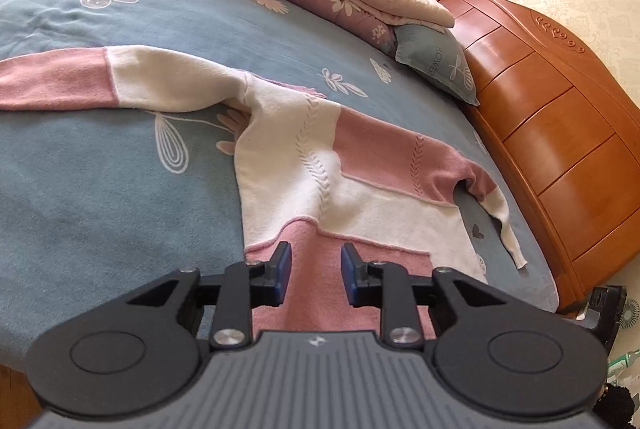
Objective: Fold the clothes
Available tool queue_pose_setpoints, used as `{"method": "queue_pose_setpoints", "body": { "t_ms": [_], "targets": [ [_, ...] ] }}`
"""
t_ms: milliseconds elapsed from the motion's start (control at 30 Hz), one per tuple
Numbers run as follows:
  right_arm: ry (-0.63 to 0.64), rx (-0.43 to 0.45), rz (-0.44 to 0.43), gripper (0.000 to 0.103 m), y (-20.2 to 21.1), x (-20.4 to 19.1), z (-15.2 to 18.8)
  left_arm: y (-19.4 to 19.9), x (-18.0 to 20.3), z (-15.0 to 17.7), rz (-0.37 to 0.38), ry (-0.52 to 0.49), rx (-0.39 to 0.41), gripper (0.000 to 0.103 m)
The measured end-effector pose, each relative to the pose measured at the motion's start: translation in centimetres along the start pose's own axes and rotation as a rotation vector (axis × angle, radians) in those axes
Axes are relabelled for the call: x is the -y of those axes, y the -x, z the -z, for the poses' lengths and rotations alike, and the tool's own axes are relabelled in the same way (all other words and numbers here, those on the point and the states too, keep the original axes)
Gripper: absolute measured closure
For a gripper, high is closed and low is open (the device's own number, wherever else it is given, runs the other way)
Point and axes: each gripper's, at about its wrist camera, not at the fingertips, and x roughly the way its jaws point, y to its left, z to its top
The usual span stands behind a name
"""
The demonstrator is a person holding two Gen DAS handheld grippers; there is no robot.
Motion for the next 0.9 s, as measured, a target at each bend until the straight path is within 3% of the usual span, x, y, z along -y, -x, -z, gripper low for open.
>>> {"method": "queue_pose_setpoints", "body": {
  "t_ms": [133,367,500,567,633,667,900],
  "targets": [
    [0.013,0.016,-0.06,0.01,0.6,-0.9,-0.3,-3.6,-1.5,-1.9,-0.042,0.009,-0.002,0.065],
    [-0.035,0.005,-0.041,0.01,-0.3,-0.1,-0.8,-10.1,-4.3,-4.8,-0.112,-0.002,0.003,0.064],
    [-0.047,-0.011,-0.02,0.01,-0.7,0.3,-1.1,-12.8,-5.2,-5.9,-0.099,-0.025,0.03,0.059],
    [-0.06,-0.016,-0.005,0.01,-1.0,0.6,-1.3,-13.7,-5.4,-6.1,-0.051,-0.031,0.035,0.059],
    [-0.073,-0.022,0.003,0.01,-1.4,0.9,-1.6,-14.3,-5.0,-6.1,-0.03,-0.07,0.02,0.071],
    [-0.078,-0.025,0.007,0.01,-1.6,1.0,-1.7,-14.4,-4.8,-6.1,-0.054,-0.089,0.01,0.098],
    [-0.087,-0.044,0.012,0.01,-3.1,1.0,-2.5,-13.8,-5.7,-9.2,-0.176,-0.102,0.056,0.098]
  ]
}}
